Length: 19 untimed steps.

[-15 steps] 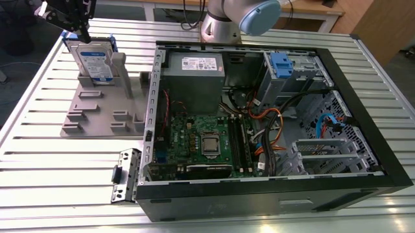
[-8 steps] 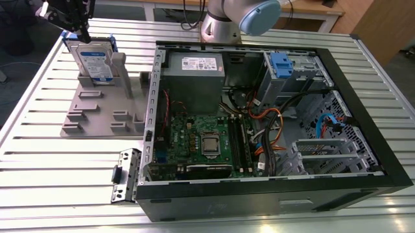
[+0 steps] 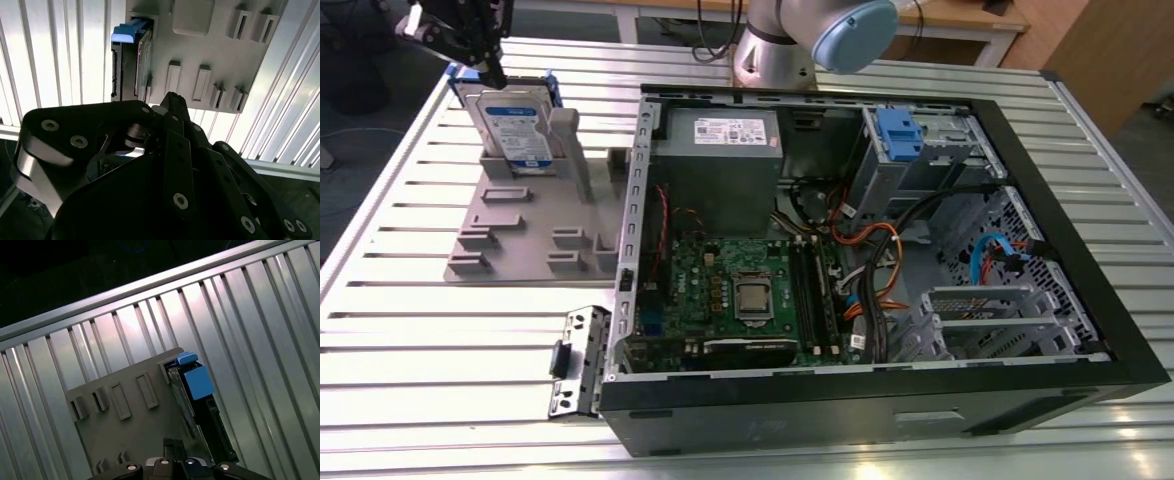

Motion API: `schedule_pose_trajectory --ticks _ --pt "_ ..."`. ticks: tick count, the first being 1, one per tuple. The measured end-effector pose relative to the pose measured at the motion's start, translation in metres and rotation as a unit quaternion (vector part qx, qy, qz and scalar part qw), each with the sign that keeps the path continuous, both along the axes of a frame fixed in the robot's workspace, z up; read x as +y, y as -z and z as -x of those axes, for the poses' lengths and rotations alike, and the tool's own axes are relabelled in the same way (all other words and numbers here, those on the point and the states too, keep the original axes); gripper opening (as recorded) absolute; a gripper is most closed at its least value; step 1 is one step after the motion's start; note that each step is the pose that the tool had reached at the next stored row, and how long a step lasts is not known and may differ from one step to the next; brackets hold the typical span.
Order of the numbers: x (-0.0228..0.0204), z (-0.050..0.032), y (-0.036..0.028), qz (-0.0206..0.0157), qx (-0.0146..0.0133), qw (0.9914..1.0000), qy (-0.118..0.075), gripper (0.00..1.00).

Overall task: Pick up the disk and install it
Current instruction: 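Pick up the disk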

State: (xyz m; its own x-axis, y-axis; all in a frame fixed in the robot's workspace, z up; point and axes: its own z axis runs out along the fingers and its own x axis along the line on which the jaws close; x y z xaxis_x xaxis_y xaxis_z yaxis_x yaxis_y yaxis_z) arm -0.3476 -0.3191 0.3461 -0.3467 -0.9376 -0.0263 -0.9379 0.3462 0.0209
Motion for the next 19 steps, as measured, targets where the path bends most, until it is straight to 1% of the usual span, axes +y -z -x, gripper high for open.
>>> schedule_pose_trajectory --ticks 6,11,16,19 --pt "0.0000 0.0000 0.0000 0.0000 0.0000 0.99979 -0.021 0.10" --pt "0.0000 0.0000 0.0000 0.0000 0.0000 0.99930 -0.038 0.10" --pt "0.0000 0.0000 0.0000 0.0000 0.0000 0.99851 -0.055 0.10" --pt "0.0000 0.0000 0.0000 0.0000 0.0000 0.99770 -0.068 0.10"
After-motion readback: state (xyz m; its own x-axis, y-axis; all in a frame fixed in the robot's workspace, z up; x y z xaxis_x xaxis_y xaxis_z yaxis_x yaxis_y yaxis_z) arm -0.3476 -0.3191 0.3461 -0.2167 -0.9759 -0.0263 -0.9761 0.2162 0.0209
